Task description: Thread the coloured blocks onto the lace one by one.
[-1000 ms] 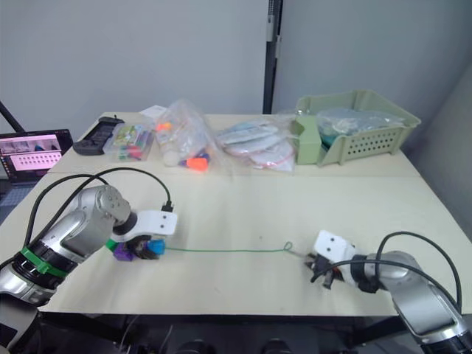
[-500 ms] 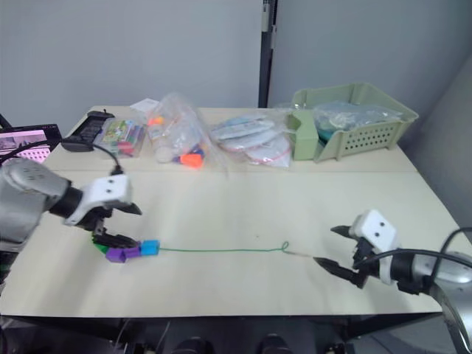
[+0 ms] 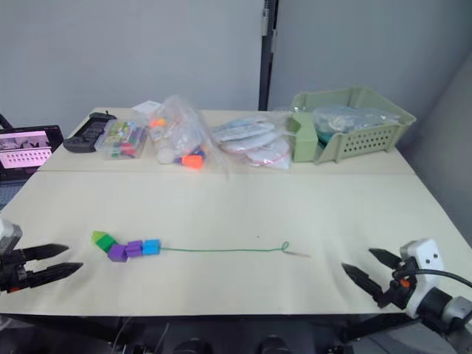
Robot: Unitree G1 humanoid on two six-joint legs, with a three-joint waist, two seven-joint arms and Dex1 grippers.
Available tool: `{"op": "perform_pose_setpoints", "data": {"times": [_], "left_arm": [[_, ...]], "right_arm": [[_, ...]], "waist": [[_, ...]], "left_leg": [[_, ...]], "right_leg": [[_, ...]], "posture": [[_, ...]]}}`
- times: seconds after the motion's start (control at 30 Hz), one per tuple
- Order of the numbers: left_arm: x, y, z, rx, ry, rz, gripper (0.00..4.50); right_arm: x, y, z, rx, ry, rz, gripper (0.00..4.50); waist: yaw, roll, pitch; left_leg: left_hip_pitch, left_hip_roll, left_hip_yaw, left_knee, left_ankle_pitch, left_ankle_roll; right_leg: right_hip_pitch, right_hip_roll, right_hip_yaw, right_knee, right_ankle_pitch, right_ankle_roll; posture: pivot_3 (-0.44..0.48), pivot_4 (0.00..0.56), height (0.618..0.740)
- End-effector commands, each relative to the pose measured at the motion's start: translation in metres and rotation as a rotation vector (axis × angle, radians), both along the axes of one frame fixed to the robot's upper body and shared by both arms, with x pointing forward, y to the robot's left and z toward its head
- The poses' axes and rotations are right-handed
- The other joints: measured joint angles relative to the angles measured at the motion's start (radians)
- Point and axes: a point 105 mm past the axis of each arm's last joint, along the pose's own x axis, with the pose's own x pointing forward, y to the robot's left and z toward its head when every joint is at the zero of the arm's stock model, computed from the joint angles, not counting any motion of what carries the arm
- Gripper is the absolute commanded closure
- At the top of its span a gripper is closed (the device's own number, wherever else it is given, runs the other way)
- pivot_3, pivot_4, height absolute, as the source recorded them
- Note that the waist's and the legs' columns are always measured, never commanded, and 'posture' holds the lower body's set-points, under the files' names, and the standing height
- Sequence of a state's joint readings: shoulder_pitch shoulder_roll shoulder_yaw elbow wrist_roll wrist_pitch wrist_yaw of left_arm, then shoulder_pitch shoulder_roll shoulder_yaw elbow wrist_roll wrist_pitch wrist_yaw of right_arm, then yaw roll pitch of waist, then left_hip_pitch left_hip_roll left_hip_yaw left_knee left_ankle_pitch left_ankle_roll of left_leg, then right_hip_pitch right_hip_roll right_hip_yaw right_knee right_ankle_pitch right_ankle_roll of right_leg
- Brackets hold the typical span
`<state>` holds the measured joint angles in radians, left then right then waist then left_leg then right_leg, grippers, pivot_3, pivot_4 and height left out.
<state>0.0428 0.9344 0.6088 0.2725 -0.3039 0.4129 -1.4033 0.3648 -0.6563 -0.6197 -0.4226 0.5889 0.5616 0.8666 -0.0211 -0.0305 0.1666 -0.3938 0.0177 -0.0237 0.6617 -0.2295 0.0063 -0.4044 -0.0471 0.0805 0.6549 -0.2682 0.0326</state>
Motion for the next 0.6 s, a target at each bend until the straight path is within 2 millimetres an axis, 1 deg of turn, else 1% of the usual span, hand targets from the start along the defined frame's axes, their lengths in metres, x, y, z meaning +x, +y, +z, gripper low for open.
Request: {"op": "perform_pose_setpoints", "data": {"times": [0.03,0.13,0.23,0.37,0.6], "left_arm": [[-0.005,0.015,0.003,0.034,-0.050,0.041,0.00],[-0.006,0.015,-0.005,0.036,-0.043,0.034,0.00],[-0.007,0.012,-0.010,0.028,-0.034,0.028,0.00],[-0.007,0.011,-0.012,0.027,-0.034,0.025,0.00],[-0.007,0.008,-0.012,0.042,-0.023,0.001,0.00]], "right_arm": [[-0.007,-0.015,0.003,-0.043,-0.044,-0.042,0.07],[-0.015,-0.027,-0.008,-0.050,-0.011,-0.067,0.07],[-0.020,-0.032,-0.015,-0.052,0.009,-0.071,0.07],[-0.022,-0.034,-0.020,-0.058,0.018,-0.067,0.07],[-0.019,-0.031,-0.021,-0.049,0.014,-0.063,0.07]], "waist": [[0.004,0.000,0.000],[0.006,0.000,0.000],[0.006,0.000,0.000],[0.004,0.000,0.000],[0.003,0.000,0.000]], "left_leg": [[0.001,0.000,0.000,-0.001,0.000,0.000],[0.002,-0.001,0.001,-0.002,0.000,0.000],[0.002,-0.002,0.001,-0.002,0.000,0.000],[0.002,-0.002,0.002,-0.002,0.000,0.000],[0.002,-0.002,0.002,-0.003,0.000,0.000]], "right_leg": [[0.000,-0.001,0.000,0.000,0.000,0.000],[0.000,-0.006,-0.001,0.000,0.000,0.000],[0.001,-0.009,-0.003,-0.001,0.000,0.000],[0.001,-0.012,-0.003,-0.001,0.000,0.000],[0.001,-0.012,-0.003,-0.001,0.000,0.000]], "posture": [[0.000,0.150,0.740],[0.000,0.150,0.740],[0.000,0.150,0.740],[0.000,0.150,0.740],[0.000,0.150,0.740]]}}
